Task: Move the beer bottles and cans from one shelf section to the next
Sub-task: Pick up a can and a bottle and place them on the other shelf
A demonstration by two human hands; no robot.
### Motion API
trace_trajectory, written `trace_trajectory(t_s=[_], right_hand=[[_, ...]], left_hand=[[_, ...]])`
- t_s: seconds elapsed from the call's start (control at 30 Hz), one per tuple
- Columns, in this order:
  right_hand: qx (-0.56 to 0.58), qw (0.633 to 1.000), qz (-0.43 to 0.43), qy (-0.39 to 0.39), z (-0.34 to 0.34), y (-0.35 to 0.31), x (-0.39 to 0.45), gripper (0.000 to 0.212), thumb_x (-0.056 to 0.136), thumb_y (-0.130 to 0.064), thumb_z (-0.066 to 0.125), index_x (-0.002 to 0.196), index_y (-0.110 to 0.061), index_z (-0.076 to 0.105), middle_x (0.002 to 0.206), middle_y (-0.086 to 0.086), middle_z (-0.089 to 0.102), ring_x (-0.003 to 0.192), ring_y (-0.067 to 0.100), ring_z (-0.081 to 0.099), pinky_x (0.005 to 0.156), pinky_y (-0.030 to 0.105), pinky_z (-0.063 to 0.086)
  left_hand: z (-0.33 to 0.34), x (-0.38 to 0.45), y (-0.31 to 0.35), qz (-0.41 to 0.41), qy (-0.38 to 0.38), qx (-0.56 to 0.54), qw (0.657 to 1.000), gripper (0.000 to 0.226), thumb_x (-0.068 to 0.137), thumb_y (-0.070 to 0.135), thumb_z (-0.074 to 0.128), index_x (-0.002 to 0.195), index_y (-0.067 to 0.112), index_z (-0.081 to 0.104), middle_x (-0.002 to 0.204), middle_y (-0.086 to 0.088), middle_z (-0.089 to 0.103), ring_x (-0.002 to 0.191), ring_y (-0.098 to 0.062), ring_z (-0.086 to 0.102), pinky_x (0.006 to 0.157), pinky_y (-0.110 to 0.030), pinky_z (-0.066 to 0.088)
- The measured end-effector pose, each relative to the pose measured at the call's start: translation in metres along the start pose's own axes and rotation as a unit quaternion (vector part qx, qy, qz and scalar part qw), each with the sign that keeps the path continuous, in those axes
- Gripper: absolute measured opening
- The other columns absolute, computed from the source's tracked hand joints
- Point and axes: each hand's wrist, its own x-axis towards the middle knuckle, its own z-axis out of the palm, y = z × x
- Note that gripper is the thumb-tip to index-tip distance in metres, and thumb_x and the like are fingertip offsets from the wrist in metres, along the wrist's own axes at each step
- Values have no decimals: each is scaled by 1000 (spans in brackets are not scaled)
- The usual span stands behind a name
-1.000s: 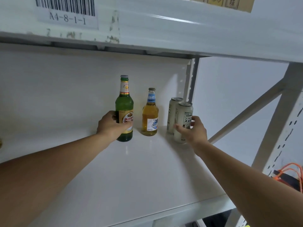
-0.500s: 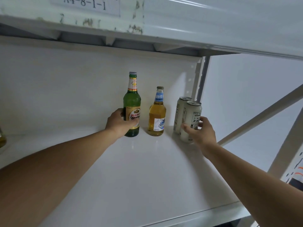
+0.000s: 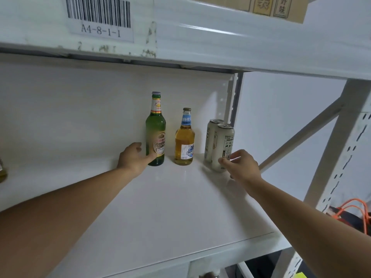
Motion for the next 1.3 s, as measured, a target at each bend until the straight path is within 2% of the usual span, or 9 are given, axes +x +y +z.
trace_trajectory(t_s=[0.07,0.17,0.23,0.33,0.43,0.6,0.9,1.17,1.3], right_hand=[[-52,998,-35,-18,-2,-2,-7,30,86,-48,81,103,-26,68,98,-8,76,88,11,71,75,35,60],[-117,985,-111,-55,-3,-10,-19,29,87,-52,80,103,-29,70,104,-11,75,101,16,71,88,37,59],[-153,971,-150,-103,0,-20,-30,37,88,-55,79,114,-31,70,113,-9,73,107,18,69,93,38,58],[-175,952,-196,-157,7,-36,-46,61,88,-62,77,138,-29,66,130,-6,70,118,19,68,99,36,55],[-180,936,-231,-196,22,-53,-66,61,91,-61,76,144,-31,64,140,-8,66,124,20,65,99,34,51],[-165,907,-285,-263,64,-78,-108,67,89,-60,78,146,-31,62,143,-3,63,124,24,63,105,44,54],[-102,870,-367,-314,131,-134,-193,62,87,-65,76,141,-37,64,138,-7,66,120,19,66,101,41,55],[-84,851,-388,-344,195,-186,-261,59,86,-64,77,137,-37,66,134,-8,66,118,17,65,101,42,56],[-80,853,-376,-353,241,-217,-300,55,87,-62,78,133,-34,68,128,-8,67,114,16,65,96,37,54]], left_hand=[[-13,-10,-3,9,-16,15,1000,95,87,50,86,163,13,42,162,-13,52,144,-32,55,110,-39,48],[-37,-30,0,56,-37,98,993,90,92,49,81,164,14,40,165,-12,48,148,-31,51,116,-40,45],[-55,-45,4,89,-44,164,981,85,94,54,76,162,16,43,164,-7,49,147,-27,51,118,-40,45],[-79,-70,8,118,-49,241,962,77,97,61,66,158,19,49,159,-3,54,144,-25,53,118,-40,44],[-100,-105,9,137,-31,317,938,67,101,60,60,157,23,51,161,3,52,147,-22,50,120,-36,41],[-134,-163,1,89,-23,390,916,62,101,60,58,156,34,50,162,10,50,145,-19,52,116,-38,44],[-223,-244,-30,-8,12,430,903,62,103,61,56,158,32,48,161,7,50,143,-19,51,111,-40,49],[-313,-290,-87,-62,50,417,905,65,102,64,54,158,33,47,161,9,50,143,-19,51,111,-40,47],[-371,-308,-132,-86,89,381,916,61,102,62,56,156,33,50,160,9,52,140,-19,53,109,-39,47]])
